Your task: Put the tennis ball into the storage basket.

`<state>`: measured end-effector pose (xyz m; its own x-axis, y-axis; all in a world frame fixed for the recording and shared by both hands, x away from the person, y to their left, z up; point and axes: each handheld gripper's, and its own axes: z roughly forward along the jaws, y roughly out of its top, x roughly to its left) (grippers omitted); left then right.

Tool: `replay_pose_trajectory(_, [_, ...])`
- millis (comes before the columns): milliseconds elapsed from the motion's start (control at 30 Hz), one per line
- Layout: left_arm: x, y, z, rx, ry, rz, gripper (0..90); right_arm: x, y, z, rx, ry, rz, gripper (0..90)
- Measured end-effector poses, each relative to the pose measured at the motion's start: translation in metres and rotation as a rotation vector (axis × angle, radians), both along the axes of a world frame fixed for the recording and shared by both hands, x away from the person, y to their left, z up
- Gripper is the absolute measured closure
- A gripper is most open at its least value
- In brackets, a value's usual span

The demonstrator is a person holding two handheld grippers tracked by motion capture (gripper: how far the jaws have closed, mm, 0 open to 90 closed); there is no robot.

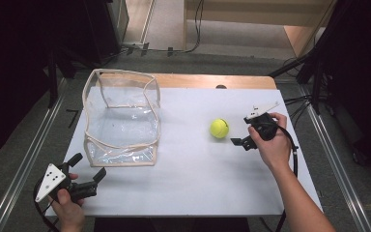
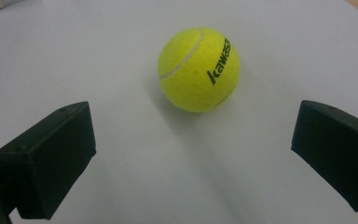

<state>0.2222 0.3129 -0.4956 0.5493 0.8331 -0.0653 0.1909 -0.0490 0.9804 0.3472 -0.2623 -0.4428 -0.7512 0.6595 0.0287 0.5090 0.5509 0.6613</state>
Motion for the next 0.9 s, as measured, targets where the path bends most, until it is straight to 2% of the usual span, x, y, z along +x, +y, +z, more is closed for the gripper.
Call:
replay_pose_trajectory(367, [0.0, 0.0, 0.0, -0.005, -0.001, -0.004, 0.0, 0.017, 0.013, 0.001, -0.055, 0.026, 0.04, 0.0])
replay_pose_trajectory(433, [0.0, 0.0, 0.0, -0.005, -0.001, -0.005, 0.0, 0.022, 0.016, 0.001, -0.076, 0.035, 0.046, 0.0])
replay_pose_trajectory(633, [0.0, 0.0, 0.0, -0.007, 0.0, -0.006, 0.0, 0.03, 0.021, 0.001, -0.096, 0.042, 0.068, 0.0])
replay_pose_trajectory(667, [0.0, 0.0, 0.0, -0.007, -0.001, -0.007, 0.0, 0.032, 0.024, 0.001, -0.11, 0.045, 0.076, 7.7])
replay_pose_trajectory(767, [0.0, 0.0, 0.0, -0.007, -0.001, -0.007, 0.0, 0.036, 0.026, 0.001, -0.123, 0.046, 0.088, 10.5])
replay_pose_trajectory(800, [0.0, 0.0, 0.0, -0.007, -0.001, -0.007, 0.0, 0.04, 0.027, 0.0, -0.117, 0.069, 0.098, 10.5])
replay_pose_trajectory(900, [0.0, 0.0, 0.0, -0.007, 0.0, -0.007, 0.0, 0.046, 0.03, -0.001, -0.136, 0.081, 0.1, 10.4])
